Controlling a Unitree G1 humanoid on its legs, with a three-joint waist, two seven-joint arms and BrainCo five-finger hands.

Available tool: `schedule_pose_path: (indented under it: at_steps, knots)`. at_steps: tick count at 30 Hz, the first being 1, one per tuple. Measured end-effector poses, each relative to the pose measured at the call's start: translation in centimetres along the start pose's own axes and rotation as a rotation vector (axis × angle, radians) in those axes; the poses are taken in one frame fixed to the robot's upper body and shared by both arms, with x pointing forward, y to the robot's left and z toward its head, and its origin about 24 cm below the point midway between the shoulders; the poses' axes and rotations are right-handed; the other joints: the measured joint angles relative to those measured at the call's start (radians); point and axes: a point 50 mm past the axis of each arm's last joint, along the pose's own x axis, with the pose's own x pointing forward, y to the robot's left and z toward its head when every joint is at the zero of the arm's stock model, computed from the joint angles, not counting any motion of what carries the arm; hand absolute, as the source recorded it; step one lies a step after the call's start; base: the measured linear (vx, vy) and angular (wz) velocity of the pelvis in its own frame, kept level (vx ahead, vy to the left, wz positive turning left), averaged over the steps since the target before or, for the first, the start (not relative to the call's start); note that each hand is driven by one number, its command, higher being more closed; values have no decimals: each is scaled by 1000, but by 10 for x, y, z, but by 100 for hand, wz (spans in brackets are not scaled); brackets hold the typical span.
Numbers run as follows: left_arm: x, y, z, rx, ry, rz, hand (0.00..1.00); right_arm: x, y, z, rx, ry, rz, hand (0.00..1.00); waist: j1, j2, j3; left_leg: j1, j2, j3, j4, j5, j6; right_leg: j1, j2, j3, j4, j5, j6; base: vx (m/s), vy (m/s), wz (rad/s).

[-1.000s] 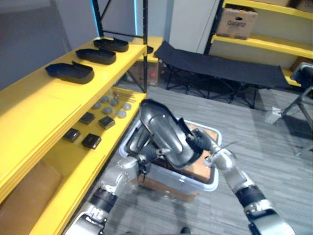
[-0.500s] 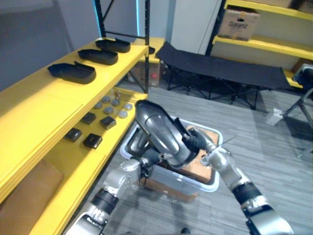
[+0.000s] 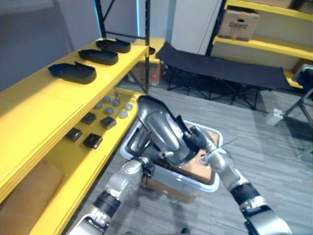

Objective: Walk over and take plastic housings, then place them on the shelf

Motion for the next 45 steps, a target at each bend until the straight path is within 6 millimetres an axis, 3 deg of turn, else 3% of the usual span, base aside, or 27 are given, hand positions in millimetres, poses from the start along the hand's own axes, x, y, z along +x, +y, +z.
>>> schedule_pose_path:
  at_steps: [15, 23, 37, 45]
  knots:
    - [1, 6, 6, -40, -58, 116, 100, -2, 2, 9, 106, -16, -79, 100, -1, 2, 0, 2, 2, 1, -1, 0, 0, -2, 1, 3, -2, 0, -1, 0, 0, 0]
    - [-4, 7, 11, -50, -99, 161, 100, -3, 4, 16, 153, -31, -115, 100, 0, 21, -1, 2, 2, 0, -1, 0, 0, -2, 1, 3, -2, -1, -1, 0, 0, 0]
    - [-22, 4, 68, 388, -434, 340, 100, -4, -1, 40, 320, -139, -226, 100, 0, 22, -1, 3, 3, 2, -16, 1, -2, -11, 2, 4, -8, -3, -4, 0, 0, 0]
    - [-27, 3, 78, 494, -490, 380, 100, -5, 1, 43, 365, -159, -228, 100, 0, 22, -1, 2, 3, 2, -15, 1, -2, -11, 2, 5, -6, -3, -4, 0, 0, 0]
